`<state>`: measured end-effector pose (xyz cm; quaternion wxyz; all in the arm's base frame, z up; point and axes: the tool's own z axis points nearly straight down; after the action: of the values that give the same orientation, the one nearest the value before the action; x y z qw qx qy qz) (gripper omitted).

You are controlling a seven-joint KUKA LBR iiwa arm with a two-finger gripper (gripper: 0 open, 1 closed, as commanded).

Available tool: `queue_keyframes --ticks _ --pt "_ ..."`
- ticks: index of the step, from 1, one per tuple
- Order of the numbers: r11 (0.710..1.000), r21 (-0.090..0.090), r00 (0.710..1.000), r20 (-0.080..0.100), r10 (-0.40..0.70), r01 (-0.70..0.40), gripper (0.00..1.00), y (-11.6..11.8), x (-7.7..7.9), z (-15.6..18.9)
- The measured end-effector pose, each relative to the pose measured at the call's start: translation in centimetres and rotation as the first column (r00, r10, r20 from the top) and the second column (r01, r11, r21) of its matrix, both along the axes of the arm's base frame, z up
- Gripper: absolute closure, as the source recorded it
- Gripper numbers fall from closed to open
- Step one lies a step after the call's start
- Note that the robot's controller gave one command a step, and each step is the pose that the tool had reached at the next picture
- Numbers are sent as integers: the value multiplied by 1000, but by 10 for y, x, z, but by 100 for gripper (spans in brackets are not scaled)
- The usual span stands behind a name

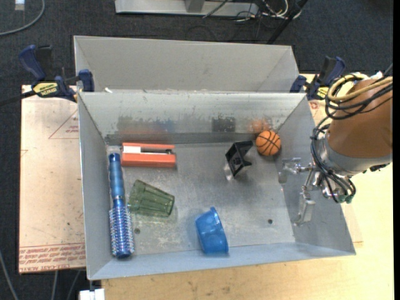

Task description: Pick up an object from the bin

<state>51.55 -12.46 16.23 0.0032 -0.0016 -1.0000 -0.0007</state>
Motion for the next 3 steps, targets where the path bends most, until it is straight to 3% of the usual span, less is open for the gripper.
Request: queue_keyframes --ticks 1,2,3 --pt "1000 -1 1000 7 3 -3 0 1 2 5" --pt "993 -1 993 10 -115 116 0 27 36 -40" --pt "999 -1 999 8 -40 40 0 51 86 -42"
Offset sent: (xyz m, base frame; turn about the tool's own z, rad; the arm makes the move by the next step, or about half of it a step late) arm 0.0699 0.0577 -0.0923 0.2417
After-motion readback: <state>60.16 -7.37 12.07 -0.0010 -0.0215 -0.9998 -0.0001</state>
